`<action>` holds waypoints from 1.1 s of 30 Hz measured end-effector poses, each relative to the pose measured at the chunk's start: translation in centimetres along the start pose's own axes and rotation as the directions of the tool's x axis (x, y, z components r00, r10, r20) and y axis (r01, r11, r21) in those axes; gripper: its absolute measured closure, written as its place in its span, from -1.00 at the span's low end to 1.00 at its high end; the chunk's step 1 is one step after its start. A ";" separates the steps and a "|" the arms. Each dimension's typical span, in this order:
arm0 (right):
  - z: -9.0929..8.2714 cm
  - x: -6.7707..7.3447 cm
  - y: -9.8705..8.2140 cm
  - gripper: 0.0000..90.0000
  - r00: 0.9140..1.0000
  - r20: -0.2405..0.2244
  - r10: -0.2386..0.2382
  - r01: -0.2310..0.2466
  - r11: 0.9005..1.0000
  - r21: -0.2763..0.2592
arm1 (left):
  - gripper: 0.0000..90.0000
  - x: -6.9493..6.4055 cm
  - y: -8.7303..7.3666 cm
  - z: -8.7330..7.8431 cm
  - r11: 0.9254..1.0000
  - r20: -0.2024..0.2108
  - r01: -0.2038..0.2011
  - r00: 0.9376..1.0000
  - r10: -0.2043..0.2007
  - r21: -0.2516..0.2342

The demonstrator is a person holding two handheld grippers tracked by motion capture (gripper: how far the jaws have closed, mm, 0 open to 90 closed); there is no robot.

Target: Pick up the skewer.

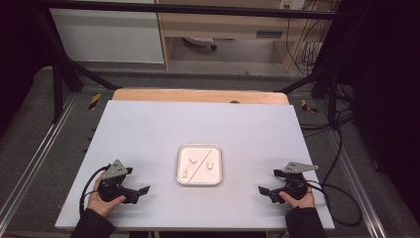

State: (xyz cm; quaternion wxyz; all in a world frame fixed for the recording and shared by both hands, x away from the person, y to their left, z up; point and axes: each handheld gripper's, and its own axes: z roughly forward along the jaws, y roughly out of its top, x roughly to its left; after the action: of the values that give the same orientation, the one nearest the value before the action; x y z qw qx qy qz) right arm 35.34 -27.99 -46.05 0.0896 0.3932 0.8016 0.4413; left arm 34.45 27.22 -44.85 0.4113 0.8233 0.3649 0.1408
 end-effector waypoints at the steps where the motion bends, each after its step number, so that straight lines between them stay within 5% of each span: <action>1: 0.0 0.0 0.0 -0.98 1.000 0.000 -0.001 0.001 1.000 0.002 | -0.95 -0.1 0.0 0.0 1.000 0.000 -0.005 1.000 0.005 0.002; 33: 0.0 -0.1 0.1 -0.98 1.000 0.004 -0.003 0.003 1.000 0.007 | -0.94 -2.0 1.9 0.8 1.000 -0.018 -0.014 1.000 0.014 0.026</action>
State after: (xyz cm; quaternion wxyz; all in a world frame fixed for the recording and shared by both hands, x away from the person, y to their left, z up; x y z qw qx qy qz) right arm 35.40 -28.04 -45.99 0.0903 0.3931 0.8037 0.4375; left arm 34.42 24.61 -43.76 0.3963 0.8298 0.3646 0.1464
